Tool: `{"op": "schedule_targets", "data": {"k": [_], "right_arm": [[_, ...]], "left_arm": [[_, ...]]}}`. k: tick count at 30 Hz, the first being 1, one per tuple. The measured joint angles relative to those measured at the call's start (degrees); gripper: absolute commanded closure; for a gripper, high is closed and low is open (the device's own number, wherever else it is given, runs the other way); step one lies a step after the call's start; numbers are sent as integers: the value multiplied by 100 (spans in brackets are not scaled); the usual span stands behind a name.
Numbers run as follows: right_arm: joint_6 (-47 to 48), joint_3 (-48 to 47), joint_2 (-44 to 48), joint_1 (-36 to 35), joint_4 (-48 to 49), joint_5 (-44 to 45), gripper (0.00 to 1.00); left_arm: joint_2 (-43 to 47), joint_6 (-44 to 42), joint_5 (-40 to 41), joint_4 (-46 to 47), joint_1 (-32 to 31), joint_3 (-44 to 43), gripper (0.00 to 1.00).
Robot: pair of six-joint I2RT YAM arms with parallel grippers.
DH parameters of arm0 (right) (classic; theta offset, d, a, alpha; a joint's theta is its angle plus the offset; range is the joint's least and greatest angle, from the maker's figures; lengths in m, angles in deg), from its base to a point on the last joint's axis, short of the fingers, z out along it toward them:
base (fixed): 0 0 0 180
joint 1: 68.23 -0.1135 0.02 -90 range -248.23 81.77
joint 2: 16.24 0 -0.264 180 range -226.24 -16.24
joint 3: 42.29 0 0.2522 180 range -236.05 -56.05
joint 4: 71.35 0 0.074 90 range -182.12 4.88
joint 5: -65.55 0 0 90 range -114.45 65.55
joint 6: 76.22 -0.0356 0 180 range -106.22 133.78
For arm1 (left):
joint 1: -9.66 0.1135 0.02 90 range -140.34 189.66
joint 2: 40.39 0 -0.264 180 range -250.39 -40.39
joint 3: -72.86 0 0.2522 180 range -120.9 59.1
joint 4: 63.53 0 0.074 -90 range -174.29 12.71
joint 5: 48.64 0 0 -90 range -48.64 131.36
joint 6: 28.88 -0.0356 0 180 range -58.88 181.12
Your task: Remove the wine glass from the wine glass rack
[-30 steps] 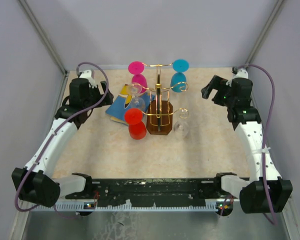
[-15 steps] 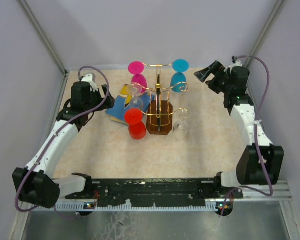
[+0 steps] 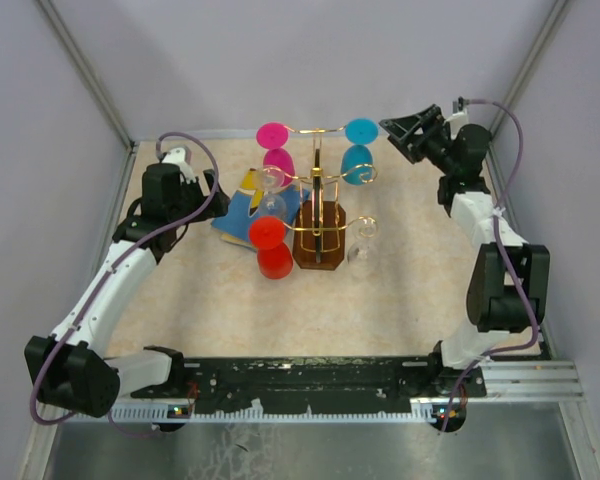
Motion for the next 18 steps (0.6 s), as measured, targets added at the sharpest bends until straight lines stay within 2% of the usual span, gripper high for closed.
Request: {"op": "schedule_targets", "data": {"k": [6, 12, 18], "right_arm": [[-210, -411, -229, -52, 413, -203, 37], [-227, -501, -481, -120, 363, -234, 46], [-240, -501, -586, -149, 457, -361, 48]], "left_arm": [[-2, -11, 4, 11, 0, 0, 8], [-2, -24, 31, 15, 0, 0, 8], [-2, -28, 70, 20, 0, 0, 8]]}}
